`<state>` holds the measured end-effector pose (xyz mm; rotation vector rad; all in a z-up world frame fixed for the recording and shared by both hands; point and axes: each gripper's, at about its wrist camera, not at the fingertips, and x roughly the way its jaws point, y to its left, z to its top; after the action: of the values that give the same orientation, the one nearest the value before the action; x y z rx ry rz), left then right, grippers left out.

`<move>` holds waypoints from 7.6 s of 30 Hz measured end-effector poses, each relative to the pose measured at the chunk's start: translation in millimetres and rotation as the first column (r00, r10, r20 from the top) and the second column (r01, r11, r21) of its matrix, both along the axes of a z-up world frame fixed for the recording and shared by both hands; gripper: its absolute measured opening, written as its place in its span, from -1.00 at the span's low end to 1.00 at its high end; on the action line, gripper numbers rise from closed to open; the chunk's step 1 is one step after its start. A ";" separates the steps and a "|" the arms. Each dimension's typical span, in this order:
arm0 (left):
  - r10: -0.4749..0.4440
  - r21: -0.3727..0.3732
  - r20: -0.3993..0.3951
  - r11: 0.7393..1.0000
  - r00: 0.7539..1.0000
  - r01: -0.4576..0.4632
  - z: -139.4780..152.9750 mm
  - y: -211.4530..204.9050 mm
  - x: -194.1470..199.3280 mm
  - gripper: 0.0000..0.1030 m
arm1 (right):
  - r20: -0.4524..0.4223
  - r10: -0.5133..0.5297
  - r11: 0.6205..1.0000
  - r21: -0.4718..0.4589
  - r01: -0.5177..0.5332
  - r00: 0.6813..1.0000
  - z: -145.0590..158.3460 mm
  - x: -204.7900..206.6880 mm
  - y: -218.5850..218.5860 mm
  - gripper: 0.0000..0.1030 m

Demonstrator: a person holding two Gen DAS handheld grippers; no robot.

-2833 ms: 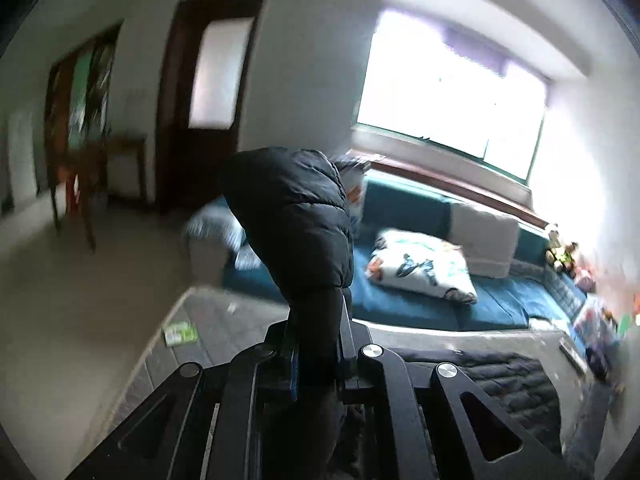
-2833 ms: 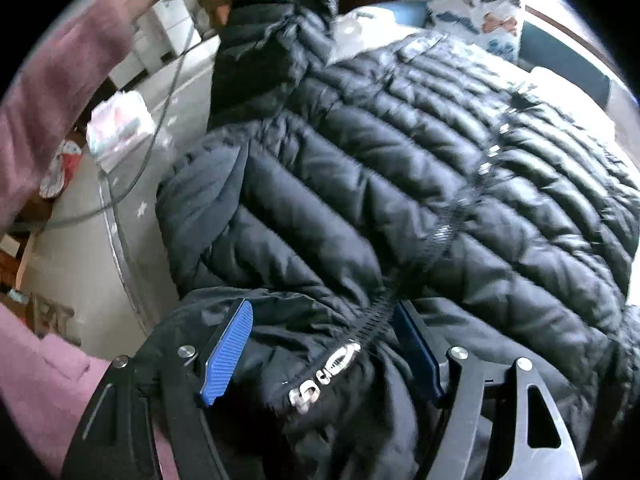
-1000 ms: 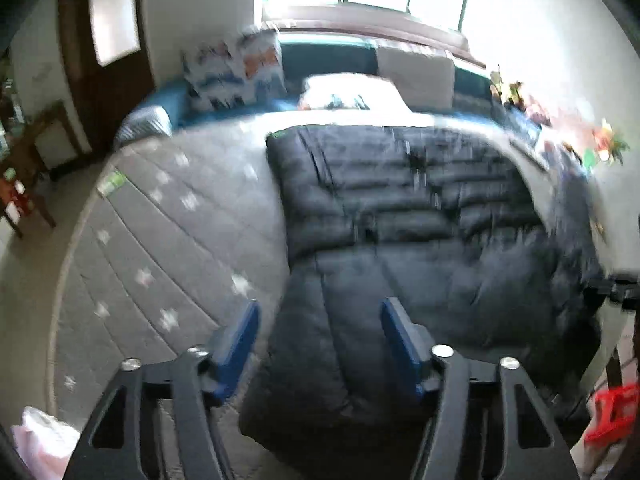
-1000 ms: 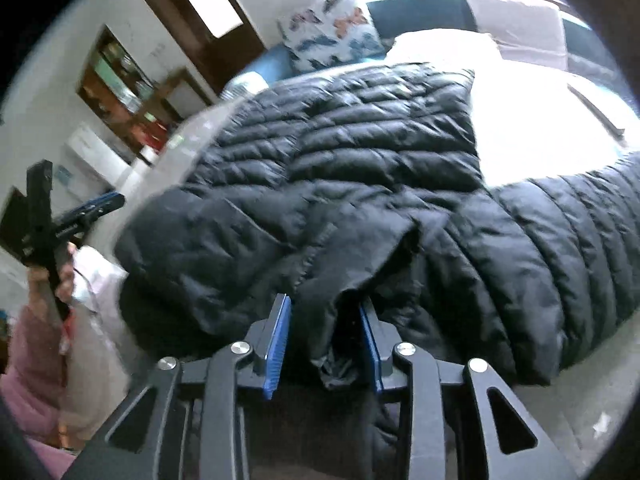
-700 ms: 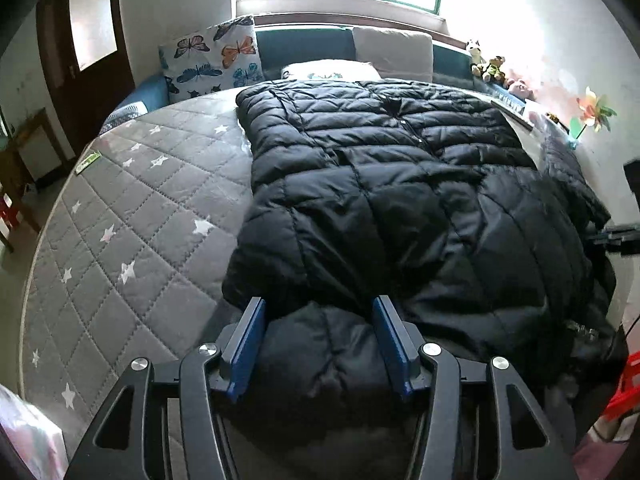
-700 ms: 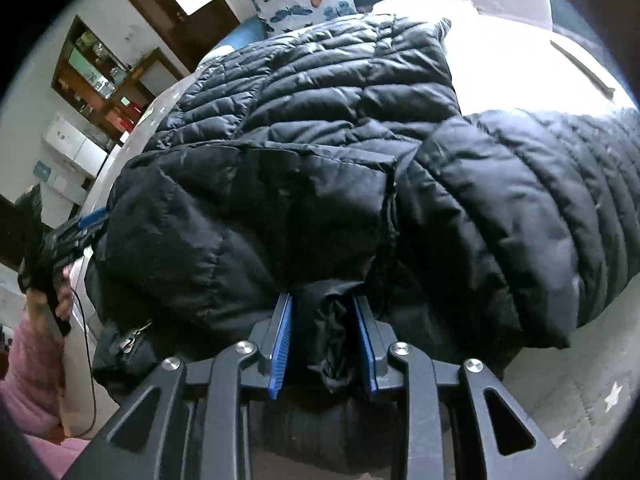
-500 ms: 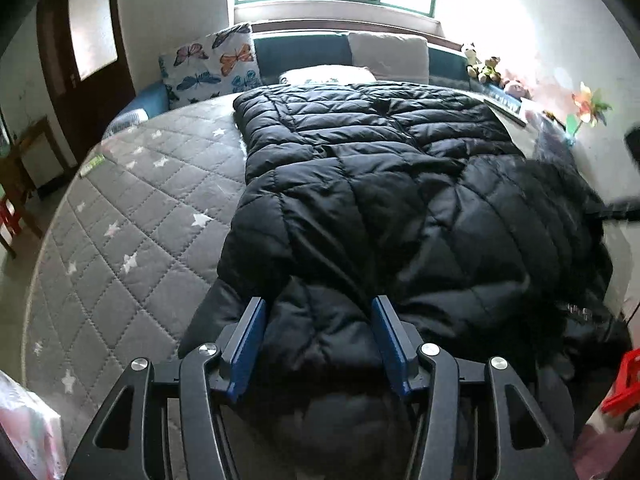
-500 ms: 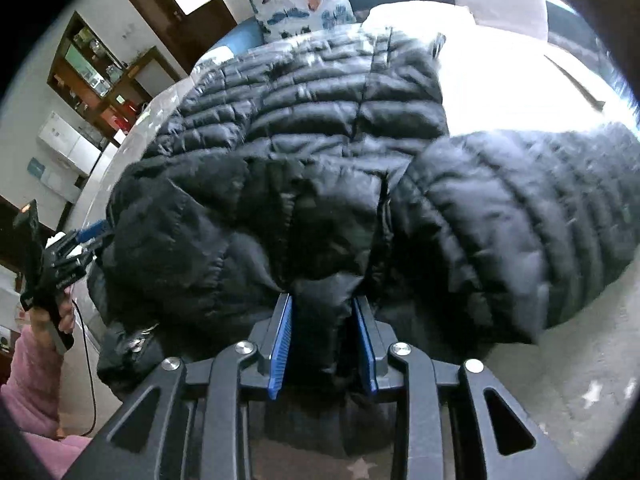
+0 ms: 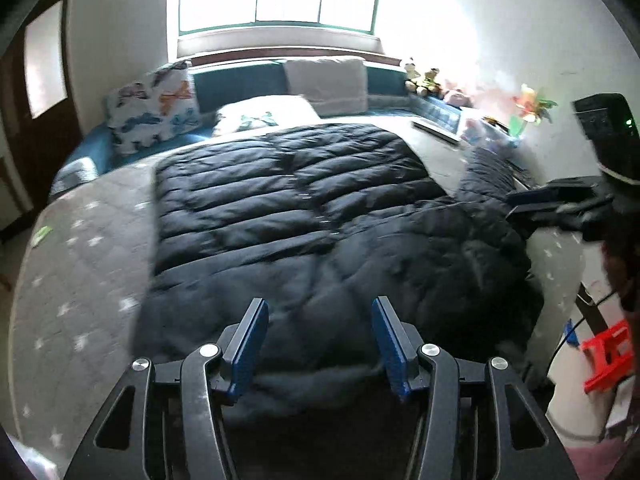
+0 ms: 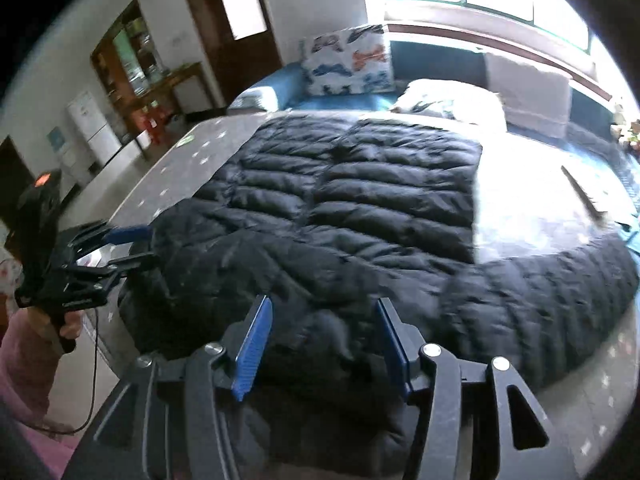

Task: Fold large clothes

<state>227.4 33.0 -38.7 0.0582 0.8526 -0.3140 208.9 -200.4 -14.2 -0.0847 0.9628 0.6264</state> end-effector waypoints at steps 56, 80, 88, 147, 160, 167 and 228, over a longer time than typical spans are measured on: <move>-0.281 -0.062 -0.276 0.960 0.919 0.274 -80.5 -211.5 114.3 0.10 | -0.358 -0.628 0.621 0.305 0.722 0.691 -114.9 138.3 -372.8 0.13; -0.269 -0.054 -0.238 0.963 0.933 0.264 -53.4 -203.0 101.2 0.15 | 0.110 -0.476 0.792 0.485 0.371 0.872 92.4 82.4 -259.7 -0.80; -0.165 -0.087 -0.058 0.983 0.985 0.160 19.7 -109.0 40.0 0.16 | 0.299 -0.251 0.893 0.439 0.101 0.921 153.2 18.8 -124.6 -0.80; 0.412 -0.289 -0.138 0.853 0.901 -0.435 -25.0 154.6 -23.3 -0.83 | -0.057 -0.149 0.985 0.079 0.153 0.987 -86.1 7.1 -52.3 0.10; 0.368 -0.217 -0.060 0.902 0.928 -0.372 32.2 141.7 -40.5 -0.75 | 0.019 -0.098 0.992 0.079 0.096 0.995 -9.9 14.0 -41.6 0.11; 0.405 -0.194 0.004 0.897 0.914 -0.397 70.1 129.0 -39.4 -0.54 | -0.005 -0.074 0.996 0.044 0.074 0.997 -28.4 41.7 -8.0 0.16; -0.004 -0.208 -0.107 0.978 0.994 -0.018 -31.0 8.2 32.0 -0.36 | 0.133 0.090 0.976 -0.207 -0.061 0.987 -87.9 -36.3 68.8 0.50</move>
<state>259.3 41.2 -69.7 -0.1583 0.9213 -0.4011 172.6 -131.5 -102.1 -0.3442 0.8860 0.5821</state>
